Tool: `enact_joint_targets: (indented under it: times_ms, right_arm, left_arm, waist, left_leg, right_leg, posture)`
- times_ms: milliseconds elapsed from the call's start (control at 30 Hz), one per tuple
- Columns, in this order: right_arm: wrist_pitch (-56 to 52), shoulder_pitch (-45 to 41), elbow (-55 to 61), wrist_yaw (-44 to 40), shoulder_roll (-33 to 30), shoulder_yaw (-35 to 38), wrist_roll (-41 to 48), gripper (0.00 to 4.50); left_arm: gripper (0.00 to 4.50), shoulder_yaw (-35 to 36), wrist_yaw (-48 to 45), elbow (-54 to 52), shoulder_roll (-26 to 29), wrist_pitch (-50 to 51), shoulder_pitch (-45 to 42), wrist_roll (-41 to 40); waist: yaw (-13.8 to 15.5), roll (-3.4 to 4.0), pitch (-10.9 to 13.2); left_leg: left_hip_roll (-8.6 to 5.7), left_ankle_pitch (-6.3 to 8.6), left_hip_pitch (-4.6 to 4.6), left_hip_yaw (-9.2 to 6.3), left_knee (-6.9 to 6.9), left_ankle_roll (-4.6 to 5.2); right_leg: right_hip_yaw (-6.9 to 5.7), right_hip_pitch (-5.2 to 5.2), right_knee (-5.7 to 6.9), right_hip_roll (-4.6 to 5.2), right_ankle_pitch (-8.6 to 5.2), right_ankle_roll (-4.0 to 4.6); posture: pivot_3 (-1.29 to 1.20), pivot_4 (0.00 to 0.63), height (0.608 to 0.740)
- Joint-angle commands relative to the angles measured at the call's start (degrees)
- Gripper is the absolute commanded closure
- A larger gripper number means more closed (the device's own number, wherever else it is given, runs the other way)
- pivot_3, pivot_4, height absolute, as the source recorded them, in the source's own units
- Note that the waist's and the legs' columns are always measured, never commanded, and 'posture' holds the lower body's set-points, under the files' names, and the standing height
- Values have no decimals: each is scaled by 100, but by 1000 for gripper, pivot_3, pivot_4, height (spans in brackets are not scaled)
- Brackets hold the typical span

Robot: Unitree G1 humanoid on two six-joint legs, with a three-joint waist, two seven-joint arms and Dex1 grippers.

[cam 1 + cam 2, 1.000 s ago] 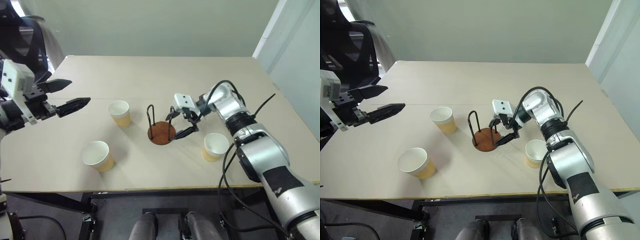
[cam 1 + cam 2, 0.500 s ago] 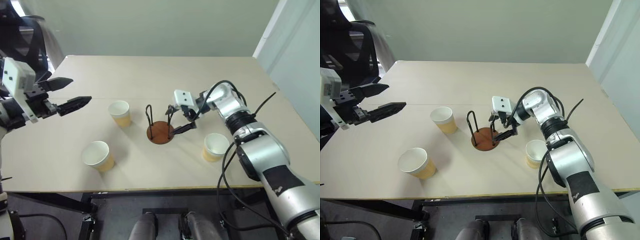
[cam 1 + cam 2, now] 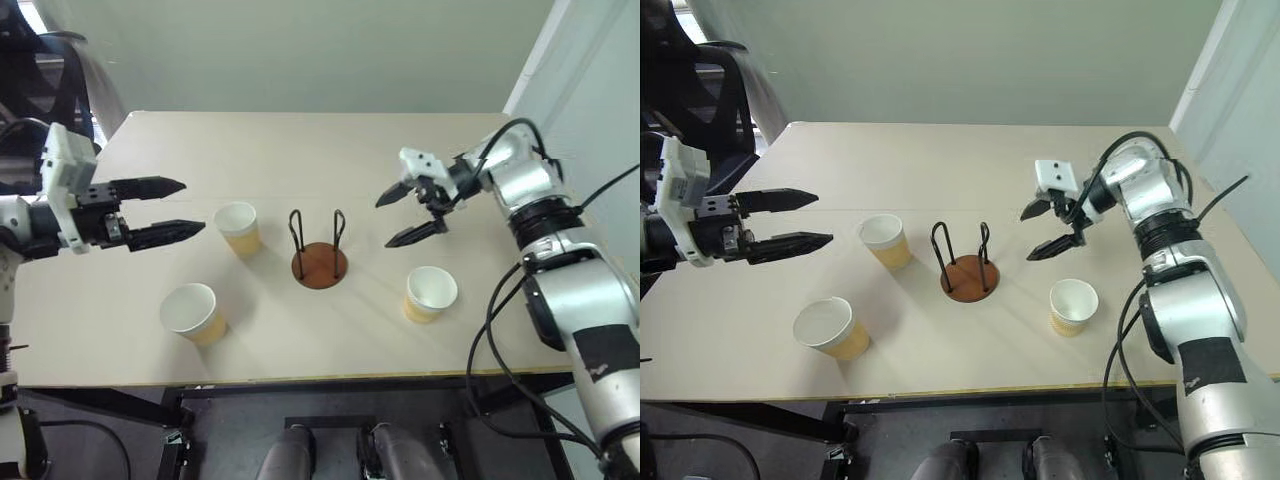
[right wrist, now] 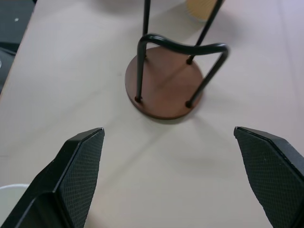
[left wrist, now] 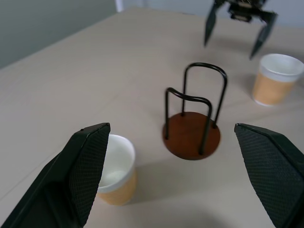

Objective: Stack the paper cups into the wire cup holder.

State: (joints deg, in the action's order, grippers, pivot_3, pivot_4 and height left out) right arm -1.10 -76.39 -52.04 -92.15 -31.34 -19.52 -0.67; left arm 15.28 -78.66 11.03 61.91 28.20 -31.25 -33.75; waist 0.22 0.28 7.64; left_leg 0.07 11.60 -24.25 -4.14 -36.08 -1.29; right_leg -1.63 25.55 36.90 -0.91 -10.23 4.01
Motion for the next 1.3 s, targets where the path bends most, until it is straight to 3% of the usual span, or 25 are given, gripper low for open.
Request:
enact_joint_targets:
  times_ms: [33, 200, 267, 467, 633, 767, 900, 1233, 1300]
  right_arm:
    - [-601, 431, 1679, -35, -1010, -624, 981, 52]
    - [-1497, 1212, 3864, -35, -2785, -1338, 2185, 52]
    - [-1696, 1410, 4389, -35, -3215, -1417, 2434, 52]
    - [-1899, 1924, 5180, -35, -3753, -1324, 2523, 52]
    - [-1723, 2244, 5436, -35, -3845, -1250, 2254, 52]
    - [-1410, 2410, 5350, -35, -3509, -1184, 1790, 52]
    - [-936, 2441, 5087, -35, -3238, -1219, 1312, 52]
    - [325, 2276, 4263, -35, -3079, -1643, 519, 52]
    - [436, 2239, 4222, -35, -3105, -1734, 532, 432]
  left_arm:
    - [0, -57, -553, -53, 196, 47, -135, -133]
    - [0, -453, -771, 374, 75, 62, -700, 85]
    - [0, -578, -831, 505, 13, 15, -857, 160]
    - [0, -805, -937, 862, -222, -210, -1243, 367]
    - [0, -891, -1037, 1006, -324, -358, -1410, 465]
    - [0, -861, -1030, 997, -374, -447, -1402, 501]
    - [0, -774, -1003, 913, -349, -509, -1293, 515]
    - [0, -466, -893, 539, -154, -399, -948, 401]
    - [0, -424, -873, 495, -125, -398, -897, 395]
  waist:
    - [16, -3, -2]
    - [83, -3, -2]
    - [67, -2, -1]
    - [-50, -7, -1]
    - [-43, -7, -1]
    - [-38, -8, -2]
    - [-33, -8, -2]
    - [-29, -7, -2]
    - [-26, -7, -2]
  left_leg:
    - [0, 1, -1, 0, 0, 1]
    - [-1, 11, -11, 0, -7, 14]
    - [0, 11, -9, 3, -7, 14]
    - [1, -24, 7, 5, -6, 62]
    - [-5, -70, 12, 3, -10, 128]
    - [-9, -66, 2, 0, -19, 141]
    - [-10, -56, -7, -1, -31, 158]
    - [-9, -21, -22, -1, -54, 178]
    - [-9, -15, -23, 0, -57, 178]
  right_leg:
    - [0, 0, 0, 0, -1, -2]
    - [-2, -9, -3, 1, -6, -40]
    - [-1, -9, -4, 2, 1, -53]
    - [0, -46, -6, -2, -34, -38]
    - [8, -47, -7, -2, -32, -72]
    - [11, -49, -21, -2, -25, -90]
    - [11, -49, -30, -1, 5, -142]
    - [8, -48, -54, -1, 21, -159]
    - [8, -48, -56, 0, 21, -159]
  posture:
    - [0, 150, 740]
    - [0, 150, 740]
    - [0, 150, 740]
    - [0, 150, 740]
    - [0, 150, 740]
    - [0, 150, 740]
    - [0, 150, 740]
    - [0, 150, 740]
    - [0, 150, 740]
